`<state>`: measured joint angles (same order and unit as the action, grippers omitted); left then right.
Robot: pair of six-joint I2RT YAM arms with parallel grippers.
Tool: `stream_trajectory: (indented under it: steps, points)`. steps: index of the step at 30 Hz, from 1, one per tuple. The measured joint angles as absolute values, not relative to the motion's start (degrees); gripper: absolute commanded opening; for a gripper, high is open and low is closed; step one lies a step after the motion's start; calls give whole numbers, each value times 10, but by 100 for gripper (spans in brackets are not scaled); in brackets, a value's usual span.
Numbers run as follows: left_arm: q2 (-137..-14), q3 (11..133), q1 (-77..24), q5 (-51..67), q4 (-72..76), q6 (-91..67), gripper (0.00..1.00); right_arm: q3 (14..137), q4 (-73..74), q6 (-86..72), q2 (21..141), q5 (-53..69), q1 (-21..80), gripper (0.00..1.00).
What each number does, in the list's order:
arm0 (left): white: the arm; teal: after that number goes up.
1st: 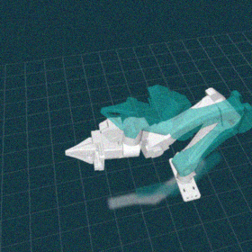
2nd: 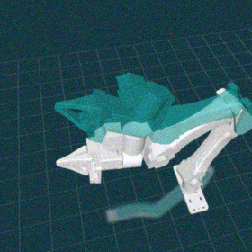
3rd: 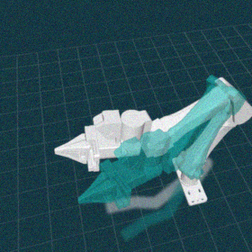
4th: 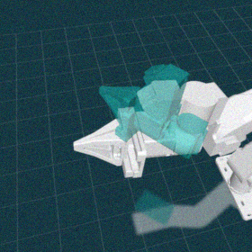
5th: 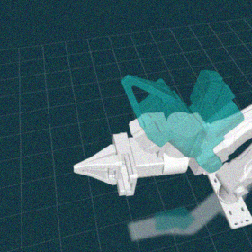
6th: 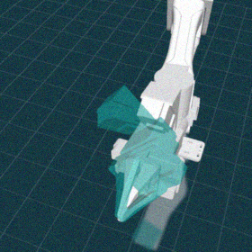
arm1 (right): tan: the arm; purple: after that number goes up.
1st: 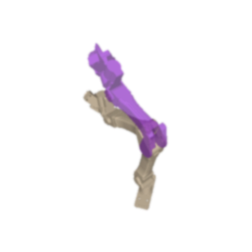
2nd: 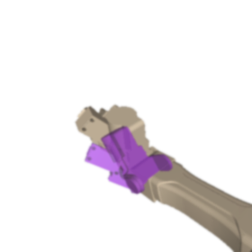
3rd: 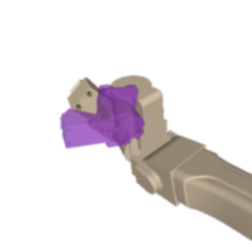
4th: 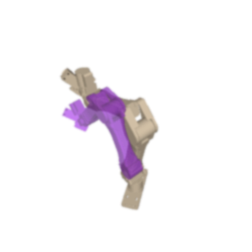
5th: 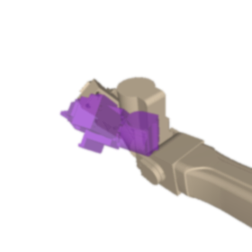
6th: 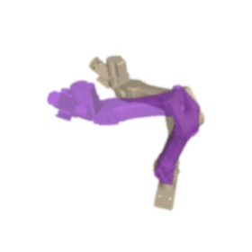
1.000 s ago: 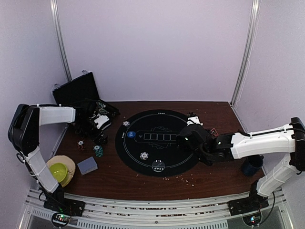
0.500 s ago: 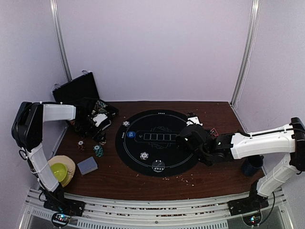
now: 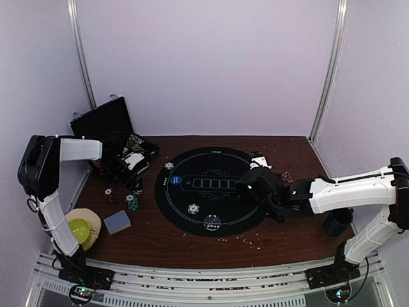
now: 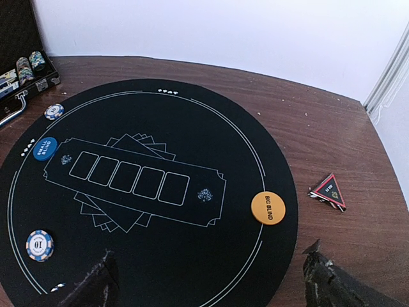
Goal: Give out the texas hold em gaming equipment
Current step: Pick up the pile of poker chips from the pile of poker chips.
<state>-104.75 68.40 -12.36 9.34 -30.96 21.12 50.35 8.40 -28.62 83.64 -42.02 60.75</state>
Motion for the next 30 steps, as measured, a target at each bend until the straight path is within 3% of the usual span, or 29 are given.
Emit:
stream_trajectory:
  steps: [16, 30]
  points:
    - [-1066, 684, -124, 103, -314, 215, 64, 503, 84, -286, 836, -420, 608, 100]
    - [-1066, 684, -124, 103, -313, 215, 61, 503, 84, -286, 836, -420, 609, 100]
